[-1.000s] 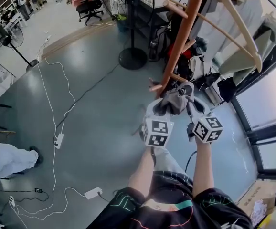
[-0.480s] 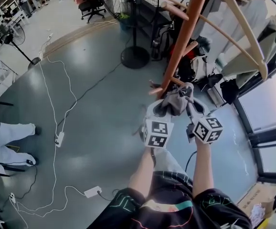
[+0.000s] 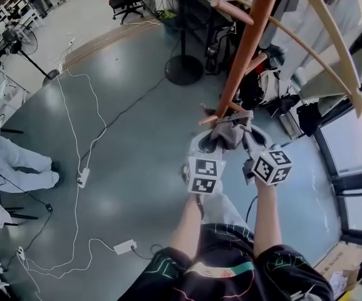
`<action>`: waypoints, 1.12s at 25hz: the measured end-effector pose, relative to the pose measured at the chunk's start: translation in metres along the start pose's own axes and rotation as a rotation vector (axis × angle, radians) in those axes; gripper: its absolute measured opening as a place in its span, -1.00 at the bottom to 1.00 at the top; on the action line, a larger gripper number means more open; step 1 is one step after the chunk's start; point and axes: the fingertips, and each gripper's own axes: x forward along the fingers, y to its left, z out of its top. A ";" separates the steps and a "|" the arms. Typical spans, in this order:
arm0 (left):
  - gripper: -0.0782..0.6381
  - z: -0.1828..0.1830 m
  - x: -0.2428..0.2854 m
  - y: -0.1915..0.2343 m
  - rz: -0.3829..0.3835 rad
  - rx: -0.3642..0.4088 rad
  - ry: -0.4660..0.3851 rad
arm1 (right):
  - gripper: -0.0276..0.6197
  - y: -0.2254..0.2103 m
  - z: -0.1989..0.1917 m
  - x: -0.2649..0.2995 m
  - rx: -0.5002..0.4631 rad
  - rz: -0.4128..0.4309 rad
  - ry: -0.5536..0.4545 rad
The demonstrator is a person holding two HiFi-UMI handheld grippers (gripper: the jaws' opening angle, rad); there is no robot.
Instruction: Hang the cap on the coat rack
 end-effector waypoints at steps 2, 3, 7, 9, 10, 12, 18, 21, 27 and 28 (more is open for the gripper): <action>-0.63 0.002 0.002 0.001 -0.002 -0.001 -0.009 | -0.83 -0.002 0.003 0.003 0.013 0.006 -0.016; -0.63 0.004 0.003 0.001 -0.005 -0.001 -0.015 | -0.83 -0.003 0.005 0.004 0.019 0.007 -0.025; -0.63 0.010 0.004 0.003 -0.007 -0.005 -0.029 | -0.83 -0.004 0.012 0.011 0.024 0.019 -0.042; -0.63 0.007 0.007 0.005 0.000 -0.013 -0.022 | -0.83 -0.004 0.010 0.015 0.021 0.026 -0.028; -0.63 0.004 0.008 0.007 0.005 -0.018 -0.015 | -0.83 -0.004 0.008 0.018 0.019 0.029 -0.018; -0.63 -0.001 0.009 0.010 0.015 -0.026 0.001 | -0.83 -0.002 0.002 0.023 0.016 0.038 0.003; -0.63 -0.016 0.010 0.021 0.047 -0.049 0.035 | -0.83 0.002 -0.010 0.037 0.008 0.062 0.054; -0.63 -0.023 0.009 0.030 0.073 -0.053 0.048 | -0.83 0.007 -0.014 0.045 -0.007 0.070 0.070; -0.62 -0.035 0.011 0.038 0.101 -0.049 0.062 | -0.83 0.009 -0.025 0.049 -0.072 0.044 0.092; -0.61 -0.037 0.012 0.038 0.101 -0.051 0.063 | -0.83 0.008 -0.026 0.049 -0.080 0.037 0.094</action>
